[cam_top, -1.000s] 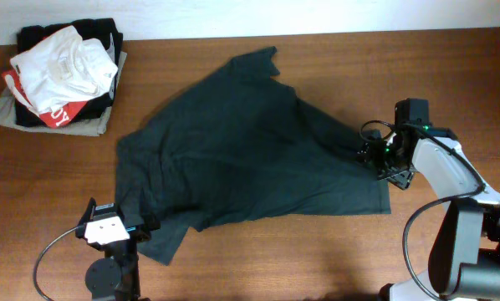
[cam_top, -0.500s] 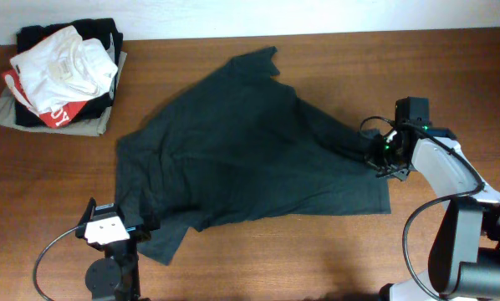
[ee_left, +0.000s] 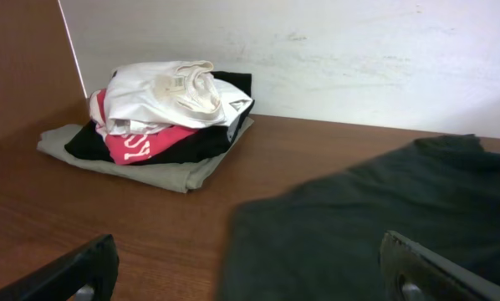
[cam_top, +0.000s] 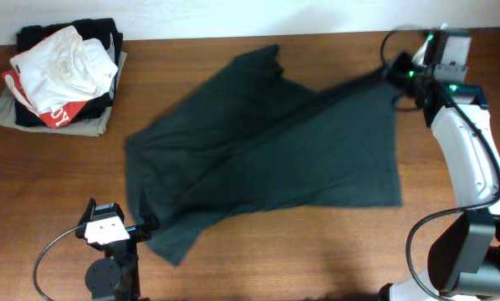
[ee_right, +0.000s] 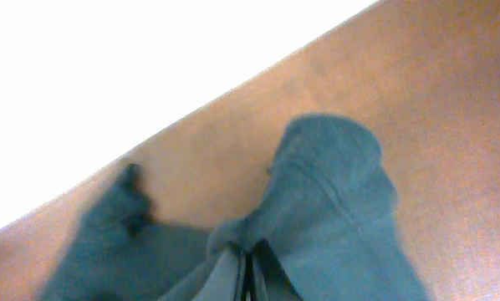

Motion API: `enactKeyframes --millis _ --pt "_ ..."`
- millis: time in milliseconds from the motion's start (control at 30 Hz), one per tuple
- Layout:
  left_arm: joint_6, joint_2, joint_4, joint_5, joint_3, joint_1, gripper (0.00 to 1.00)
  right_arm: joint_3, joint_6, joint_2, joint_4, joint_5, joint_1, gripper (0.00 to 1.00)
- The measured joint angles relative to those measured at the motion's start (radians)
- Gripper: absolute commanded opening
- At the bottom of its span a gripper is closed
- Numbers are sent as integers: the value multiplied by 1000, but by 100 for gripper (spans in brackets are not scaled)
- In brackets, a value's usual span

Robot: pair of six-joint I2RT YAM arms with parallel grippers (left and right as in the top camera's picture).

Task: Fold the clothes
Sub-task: 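Pull the right corner up and right to spread the shirt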

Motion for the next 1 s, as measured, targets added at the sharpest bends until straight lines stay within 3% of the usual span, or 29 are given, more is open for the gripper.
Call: enactKeyframes --millis 33,67,233,500,1000 --pt "0 0 0 0 0 0 99 6 2 0 43 11 0 64" --pt "0 0 0 0 0 0 99 8 6 3 68 21 0 100" --pt "0 0 0 0 0 0 99 16 -5 78 73 101 -3 99" --pt "0 0 0 0 0 0 99 41 -6 97 -245 127 -55 99" --pt "0 0 0 0 0 0 99 85 -8 -25 -704 79 -68 99"
